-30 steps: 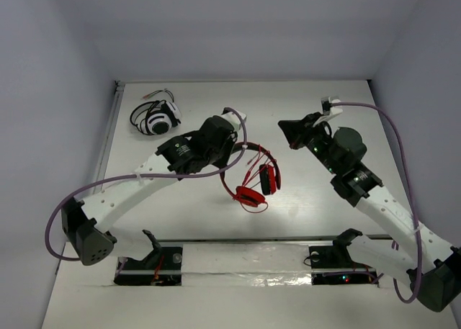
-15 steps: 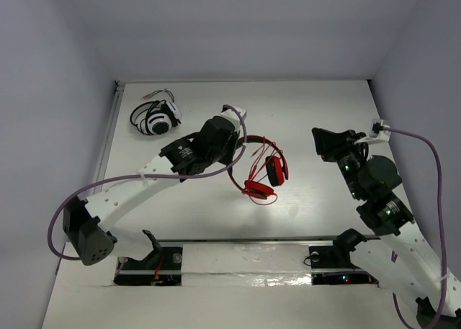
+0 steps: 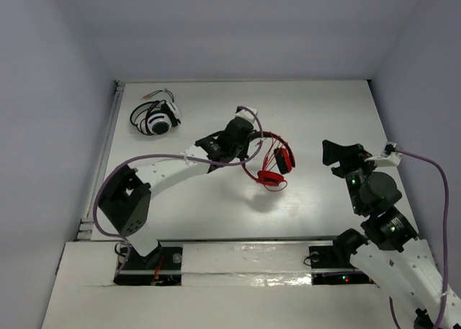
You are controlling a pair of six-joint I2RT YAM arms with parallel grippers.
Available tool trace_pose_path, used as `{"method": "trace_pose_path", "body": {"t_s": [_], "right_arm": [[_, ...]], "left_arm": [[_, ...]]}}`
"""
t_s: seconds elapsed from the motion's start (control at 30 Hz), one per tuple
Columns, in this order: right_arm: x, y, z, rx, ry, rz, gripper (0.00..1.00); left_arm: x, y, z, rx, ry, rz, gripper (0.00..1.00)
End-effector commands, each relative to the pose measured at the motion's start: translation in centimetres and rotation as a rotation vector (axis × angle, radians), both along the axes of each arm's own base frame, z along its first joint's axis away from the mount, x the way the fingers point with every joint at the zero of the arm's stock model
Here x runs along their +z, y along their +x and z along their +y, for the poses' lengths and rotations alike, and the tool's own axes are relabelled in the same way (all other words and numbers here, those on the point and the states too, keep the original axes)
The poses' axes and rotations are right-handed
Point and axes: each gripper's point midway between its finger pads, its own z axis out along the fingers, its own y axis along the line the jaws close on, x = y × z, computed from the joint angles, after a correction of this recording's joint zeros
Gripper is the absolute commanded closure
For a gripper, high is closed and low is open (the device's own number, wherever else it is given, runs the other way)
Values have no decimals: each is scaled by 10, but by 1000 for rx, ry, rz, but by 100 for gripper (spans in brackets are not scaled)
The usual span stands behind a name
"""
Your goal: Wrap the headphones
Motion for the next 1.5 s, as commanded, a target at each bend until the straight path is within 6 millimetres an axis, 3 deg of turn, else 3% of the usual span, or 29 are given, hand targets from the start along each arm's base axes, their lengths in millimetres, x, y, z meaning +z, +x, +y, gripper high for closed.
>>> {"method": "trace_pose_path", "body": {"t_s": [0.0, 0.23, 0.37, 0.5, 0.67, 0.83, 0.87, 1.03, 1.17, 1.2, 1.27, 1.33, 1.37, 1.4, 1.47], "right_arm": [[-7, 6, 0, -17, 11, 16, 28], [-17, 8, 7, 8, 32, 22, 26], [-21, 10, 8, 8, 29, 26, 24], [-23, 10, 8, 3, 24, 32, 23], [-22, 7, 2, -12, 28, 23, 21], [-17, 4, -2, -24, 26, 14, 19], [-17, 4, -2, -26, 26, 14, 19], [-5, 0, -4, -25, 38, -6, 16], [5, -1, -5, -26, 51, -24, 3], [9, -1, -5, -26, 49, -28, 0], [15, -2, -7, -31, 50, -34, 0], [22, -3, -9, -33, 40, -43, 0], [30, -5, -9, -29, 38, -58, 0], [35, -7, -11, -31, 32, -65, 0], [41, -11, -14, -33, 18, -67, 0]], "left_arm": [[50, 43, -28, 45, -219, -132, 100], [24, 83, -18, 118, -221, -168, 100], [1, 95, -10, 156, -220, -161, 100], [-14, 109, 3, 195, -217, -160, 88], [-34, 111, 15, 238, -215, -138, 73], [-36, 109, 19, 258, -214, -132, 64], [-31, 109, 26, 274, -219, -138, 63], [9, 93, 48, 336, -286, -206, 39], [63, 65, 76, 369, -382, -294, 24], [63, 58, 84, 385, -383, -294, 18], [94, 43, 98, 401, -443, -342, 12], [105, 31, 109, 422, -475, -350, 10], [123, 22, 116, 422, -517, -377, 9], [127, 14, 117, 413, -530, -374, 1], [150, -1, 125, 397, -581, -404, 1]]}}
